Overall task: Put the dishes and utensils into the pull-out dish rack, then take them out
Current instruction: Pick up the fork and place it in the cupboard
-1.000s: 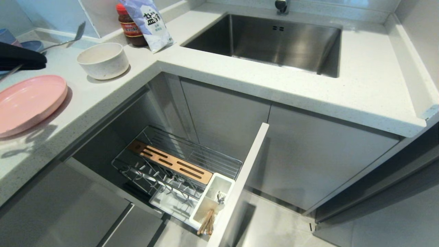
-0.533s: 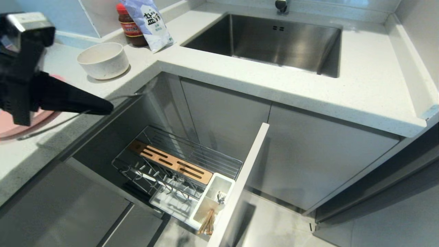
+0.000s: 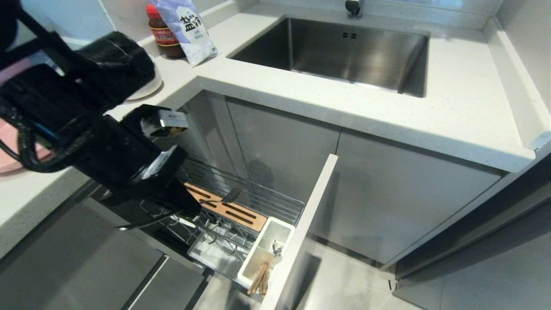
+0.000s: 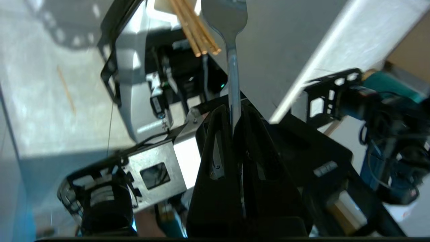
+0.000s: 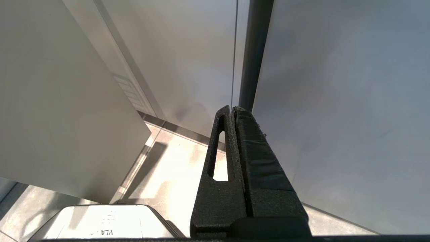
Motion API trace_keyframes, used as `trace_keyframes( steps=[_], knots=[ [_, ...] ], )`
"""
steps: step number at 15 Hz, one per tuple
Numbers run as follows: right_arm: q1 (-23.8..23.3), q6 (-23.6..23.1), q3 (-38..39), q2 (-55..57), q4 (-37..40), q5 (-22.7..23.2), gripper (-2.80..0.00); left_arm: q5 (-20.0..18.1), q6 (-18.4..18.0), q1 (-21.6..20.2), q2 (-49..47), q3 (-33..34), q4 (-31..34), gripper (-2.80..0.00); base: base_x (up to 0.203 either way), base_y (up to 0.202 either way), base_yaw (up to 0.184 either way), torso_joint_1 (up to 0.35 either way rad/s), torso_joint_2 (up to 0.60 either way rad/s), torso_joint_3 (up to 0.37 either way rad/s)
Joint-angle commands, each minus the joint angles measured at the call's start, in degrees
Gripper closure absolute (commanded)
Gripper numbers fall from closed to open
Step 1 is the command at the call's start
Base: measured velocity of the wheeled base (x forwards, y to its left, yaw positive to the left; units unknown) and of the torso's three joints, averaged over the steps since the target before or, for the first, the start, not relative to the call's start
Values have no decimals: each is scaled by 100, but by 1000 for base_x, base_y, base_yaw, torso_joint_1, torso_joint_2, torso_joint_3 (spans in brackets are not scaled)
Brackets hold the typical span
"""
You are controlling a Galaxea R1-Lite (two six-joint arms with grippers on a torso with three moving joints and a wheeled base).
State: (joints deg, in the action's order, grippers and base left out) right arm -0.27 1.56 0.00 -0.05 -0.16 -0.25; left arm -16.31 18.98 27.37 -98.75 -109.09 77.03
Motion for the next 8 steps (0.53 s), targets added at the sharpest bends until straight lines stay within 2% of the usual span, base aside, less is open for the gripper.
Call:
trace_keyframes(
  steps=[1, 8],
  knots=[
    [0, 2, 9, -13, -2, -1, 0, 122, 231, 227, -641, -19, 37, 0, 0, 0, 0, 0, 0, 0],
    [0, 2, 9, -13, -2, -1, 0, 163, 414, 427, -1676, -42, -19, 0, 0, 0, 0, 0, 0, 0]
  ],
)
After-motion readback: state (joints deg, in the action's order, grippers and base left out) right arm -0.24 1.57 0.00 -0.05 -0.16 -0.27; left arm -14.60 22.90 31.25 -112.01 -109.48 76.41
